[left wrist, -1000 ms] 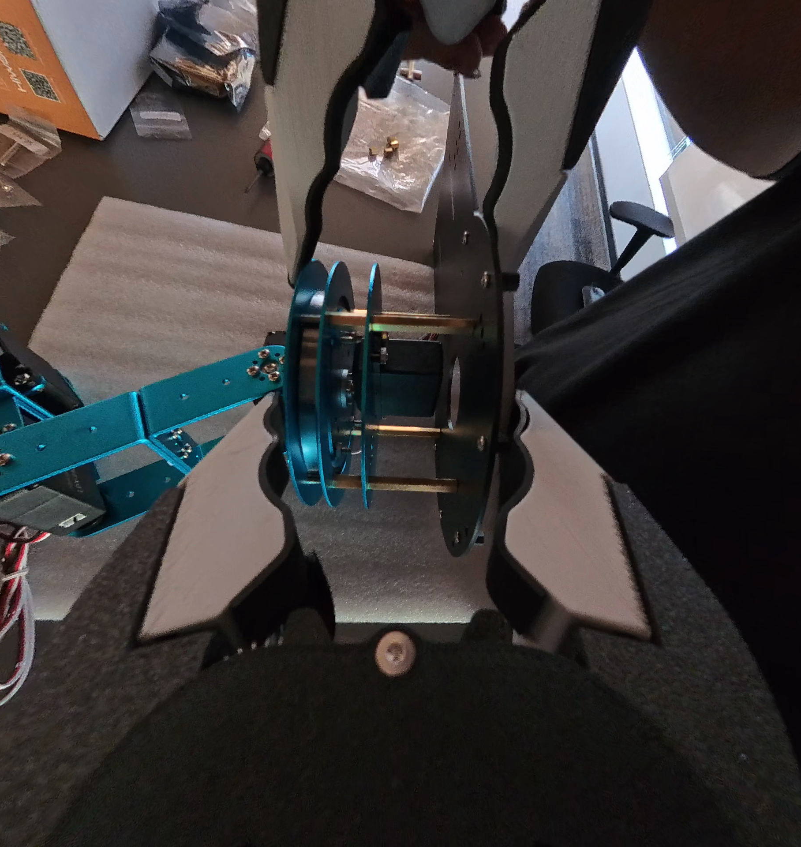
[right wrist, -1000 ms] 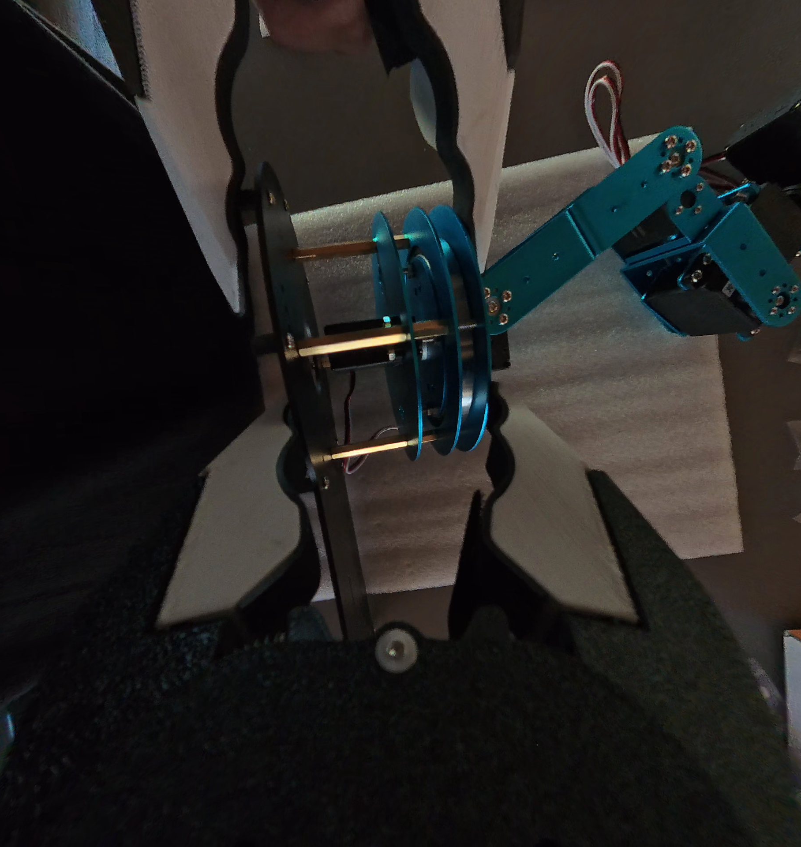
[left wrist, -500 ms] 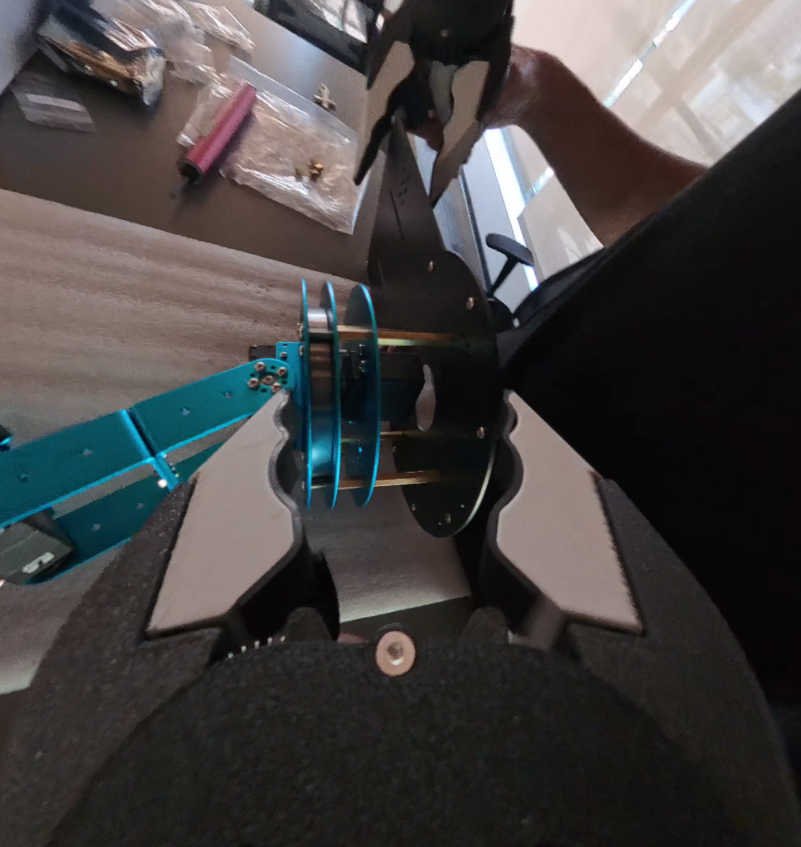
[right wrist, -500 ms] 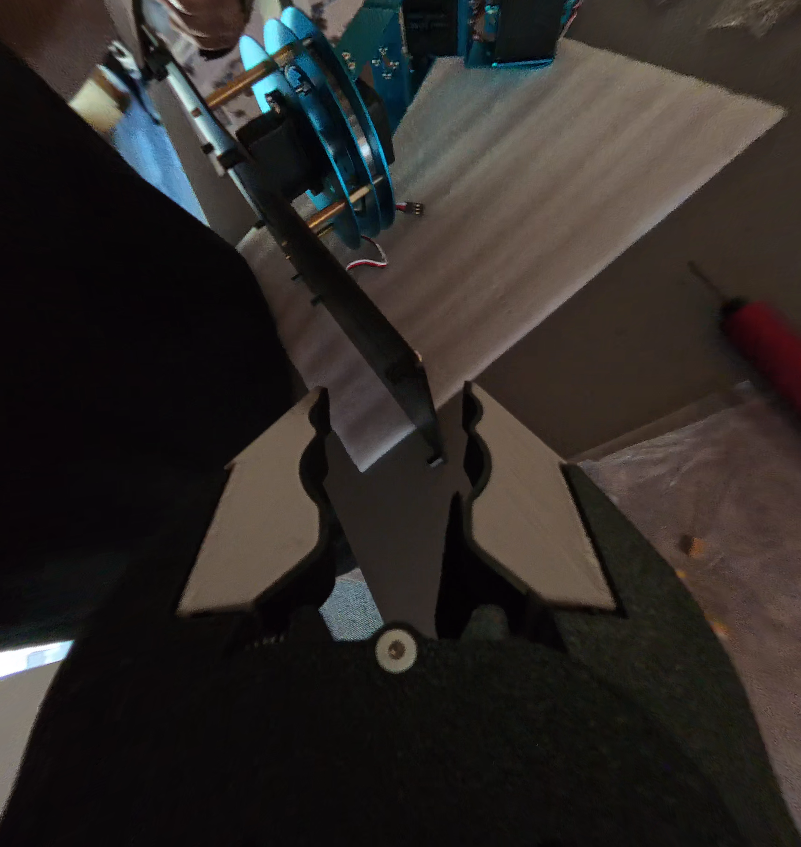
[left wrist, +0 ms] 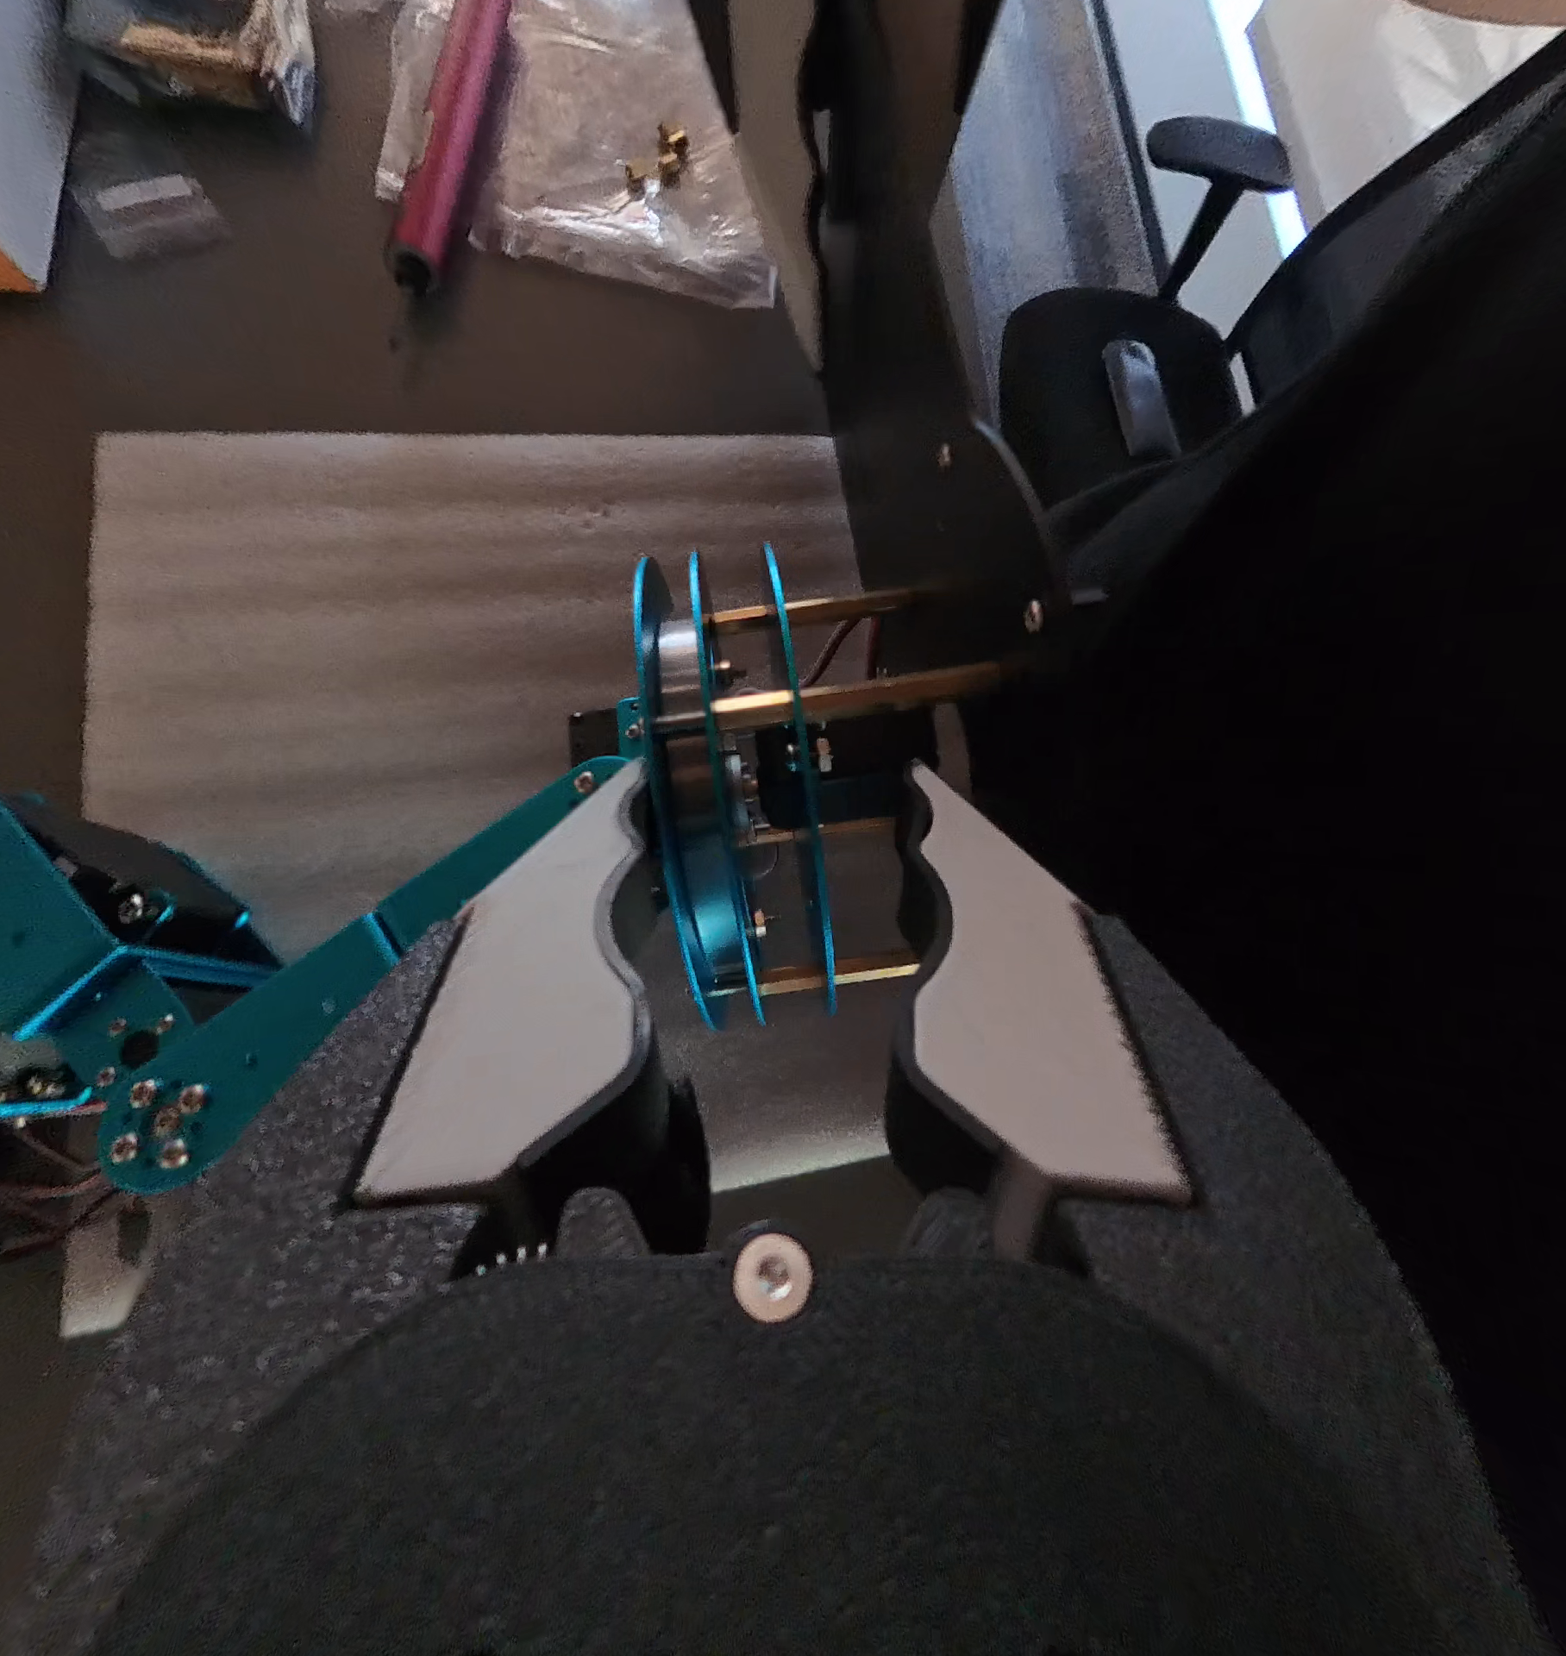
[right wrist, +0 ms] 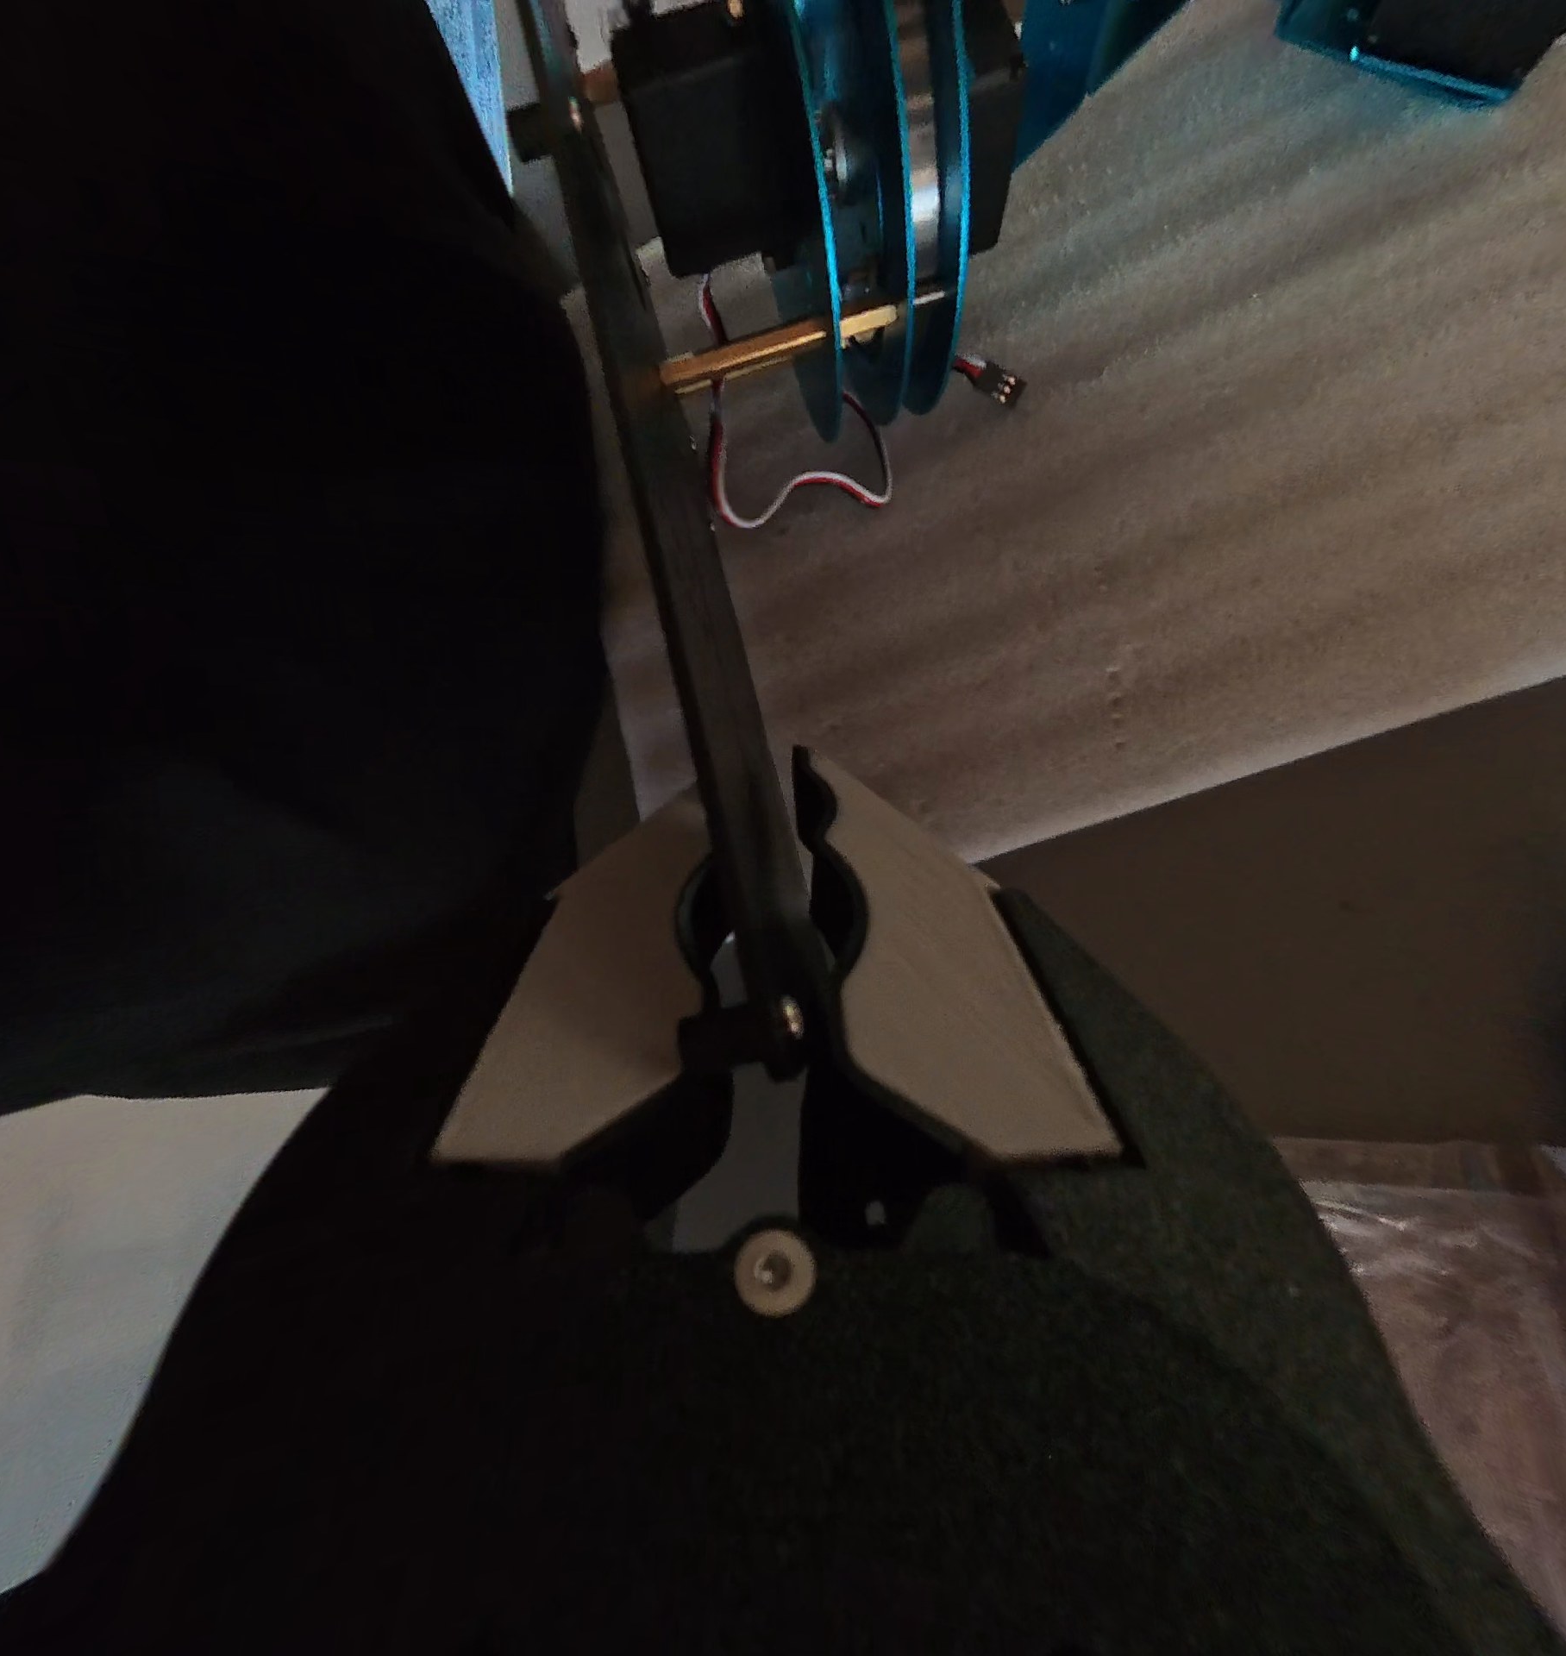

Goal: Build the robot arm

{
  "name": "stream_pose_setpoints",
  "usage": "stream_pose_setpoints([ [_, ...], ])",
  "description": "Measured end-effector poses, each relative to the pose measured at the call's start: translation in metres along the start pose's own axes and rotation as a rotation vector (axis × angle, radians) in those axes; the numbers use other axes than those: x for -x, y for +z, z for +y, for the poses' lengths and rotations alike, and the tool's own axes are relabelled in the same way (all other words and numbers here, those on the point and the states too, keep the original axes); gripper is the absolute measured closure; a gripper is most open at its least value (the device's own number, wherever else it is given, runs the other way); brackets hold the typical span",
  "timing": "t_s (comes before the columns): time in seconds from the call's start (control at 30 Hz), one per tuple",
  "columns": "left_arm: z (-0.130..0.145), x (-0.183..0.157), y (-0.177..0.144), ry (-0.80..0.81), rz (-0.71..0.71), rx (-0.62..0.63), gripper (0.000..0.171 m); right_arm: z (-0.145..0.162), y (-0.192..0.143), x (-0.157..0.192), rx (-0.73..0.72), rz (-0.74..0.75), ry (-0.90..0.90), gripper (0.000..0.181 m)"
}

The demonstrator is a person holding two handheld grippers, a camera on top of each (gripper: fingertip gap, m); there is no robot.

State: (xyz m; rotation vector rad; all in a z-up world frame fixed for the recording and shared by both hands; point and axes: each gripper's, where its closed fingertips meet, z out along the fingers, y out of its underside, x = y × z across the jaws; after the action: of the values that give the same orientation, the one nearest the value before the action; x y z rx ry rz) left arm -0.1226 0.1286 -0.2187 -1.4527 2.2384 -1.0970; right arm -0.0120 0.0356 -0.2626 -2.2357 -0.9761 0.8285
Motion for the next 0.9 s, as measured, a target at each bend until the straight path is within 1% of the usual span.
stream_pose_setpoints([
  [0.03, -0.001, 0.002, -0.002, 0.001, -0.024, -0.011, 0.123, -0.003, -0.001, 0.003, -0.002, -0.004, -0.018, 0.176],
  [0.07, -0.002, 0.004, -0.005, 0.001, -0.047, -0.037, 0.138, -0.006, -0.002, 0.009, 0.006, -0.017, -0.037, 0.181],
  [0.2, 0.002, -0.001, -0.012, 0.036, -0.068, -0.035, 0.138, -0.014, -0.004, 0.011, 0.045, 0.012, -0.107, 0.181],
  [0.27, 0.001, -0.005, -0.016, 0.082, -0.091, -0.031, 0.138, -0.019, -0.006, 0.010, 0.057, 0.029, -0.153, 0.181],
  [0.33, -0.001, -0.008, -0.023, 0.137, -0.146, -0.022, 0.139, -0.029, -0.013, 0.012, 0.086, 0.089, -0.221, 0.181],
  [0.4, -0.006, -0.009, -0.033, 0.175, -0.212, -0.010, 0.141, -0.046, -0.023, 0.010, 0.048, 0.140, -0.283, 0.181],
  [0.43, -0.010, -0.009, -0.038, 0.193, -0.241, -0.013, 0.141, -0.049, -0.024, 0.009, 0.035, 0.148, -0.301, 0.181],
  [0.5, -0.015, -0.008, -0.043, 0.216, -0.276, -0.020, 0.142, -0.045, -0.017, 0.003, 0.036, 0.155, -0.310, 0.181],
  [0.6, -0.004, -0.003, -0.035, 0.266, -0.327, 0.052, 0.141, -0.029, 0.002, -0.011, 0.039, 0.169, -0.321, 0.180],
  [0.67, -0.005, -0.003, -0.032, 0.243, -0.319, 0.038, 0.141, -0.025, 0.003, -0.012, -0.006, 0.145, -0.292, 0.180],
  [0.77, -0.010, -0.004, -0.028, 0.280, -0.320, 0.053, 0.141, -0.018, 0.005, -0.013, -0.023, 0.152, -0.295, 0.179],
  [0.9, -0.016, -0.002, -0.023, 0.294, -0.312, 0.066, 0.141, -0.010, 0.007, -0.014, -0.070, 0.158, -0.250, 0.178],
])
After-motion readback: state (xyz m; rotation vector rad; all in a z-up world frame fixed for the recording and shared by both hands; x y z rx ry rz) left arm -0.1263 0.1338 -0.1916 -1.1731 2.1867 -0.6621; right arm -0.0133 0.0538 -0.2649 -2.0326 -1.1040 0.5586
